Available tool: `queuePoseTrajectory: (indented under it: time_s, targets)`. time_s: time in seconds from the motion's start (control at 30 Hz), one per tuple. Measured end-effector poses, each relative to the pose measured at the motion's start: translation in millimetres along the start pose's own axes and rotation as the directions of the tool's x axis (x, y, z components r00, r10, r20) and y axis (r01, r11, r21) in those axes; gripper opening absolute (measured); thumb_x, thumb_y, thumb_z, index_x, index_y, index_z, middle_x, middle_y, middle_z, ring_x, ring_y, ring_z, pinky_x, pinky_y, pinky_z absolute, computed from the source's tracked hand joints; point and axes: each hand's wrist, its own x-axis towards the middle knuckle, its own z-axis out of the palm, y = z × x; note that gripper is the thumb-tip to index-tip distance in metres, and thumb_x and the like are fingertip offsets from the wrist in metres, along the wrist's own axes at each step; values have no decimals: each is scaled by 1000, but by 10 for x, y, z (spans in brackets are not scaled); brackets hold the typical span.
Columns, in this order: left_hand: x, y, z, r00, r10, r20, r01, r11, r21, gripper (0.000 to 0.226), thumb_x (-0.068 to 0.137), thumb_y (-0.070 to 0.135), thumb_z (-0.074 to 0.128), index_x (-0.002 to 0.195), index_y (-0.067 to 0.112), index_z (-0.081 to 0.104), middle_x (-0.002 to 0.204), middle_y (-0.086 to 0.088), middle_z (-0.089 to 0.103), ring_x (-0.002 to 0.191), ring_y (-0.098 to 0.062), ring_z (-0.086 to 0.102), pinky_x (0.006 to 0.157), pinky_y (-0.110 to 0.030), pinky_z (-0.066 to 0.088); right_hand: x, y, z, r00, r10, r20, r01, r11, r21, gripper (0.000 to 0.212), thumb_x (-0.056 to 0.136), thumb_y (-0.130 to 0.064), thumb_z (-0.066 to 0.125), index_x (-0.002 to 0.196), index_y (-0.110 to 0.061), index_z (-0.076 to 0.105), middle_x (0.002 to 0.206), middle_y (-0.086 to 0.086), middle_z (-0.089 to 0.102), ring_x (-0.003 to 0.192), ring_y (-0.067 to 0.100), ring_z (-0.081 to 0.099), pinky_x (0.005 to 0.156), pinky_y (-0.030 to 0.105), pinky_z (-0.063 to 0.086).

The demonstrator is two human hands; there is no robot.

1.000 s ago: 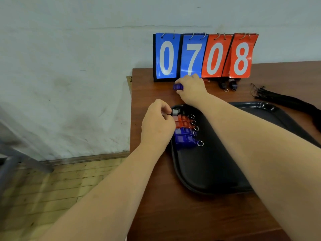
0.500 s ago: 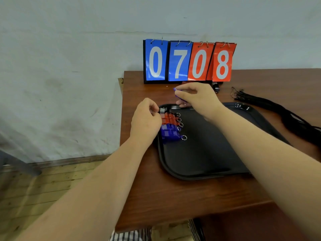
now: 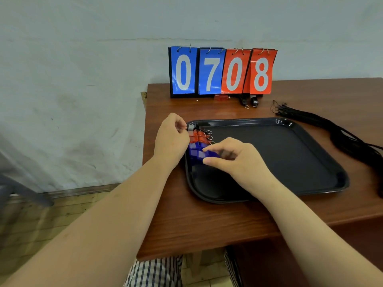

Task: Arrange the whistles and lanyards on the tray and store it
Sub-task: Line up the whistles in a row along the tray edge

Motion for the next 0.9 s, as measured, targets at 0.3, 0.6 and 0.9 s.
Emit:
queuePoseTrajectory:
  time_s: [0.3,0.6,0.9]
  targets:
    - [19,-35,15,1000,6,0,-6,1000,-18,22,88,2,52,95,23,56,97,9,60,88,-7,58,75,-28,53,-17,7,49,999,-34,33,36,995,-91,27,70,-36,86,91,-31,70,83,-14,62,76,-7,53,64,8,41]
    - [17,-45,25,1000,8,-3,-8,1000,-23,20,90,3,54,97,22,56,98,7,60,88,-7,59,71,-25,53,12,60,69,996,-91,13,92,990,-108,25,72,-30,86,93,-31,71,84,-10,63,81,5,59,70,16,46]
    - [12,-39,24,1000,3,-8,-3,1000,-31,20,92,4,54,96,23,55,97,9,59,87,-6,59,78,-34,57,13,61,71,996,-90,8,90,992,-92,22,75,-27,84,92,-30,70,83,-12,67,82,2,60,69,11,44]
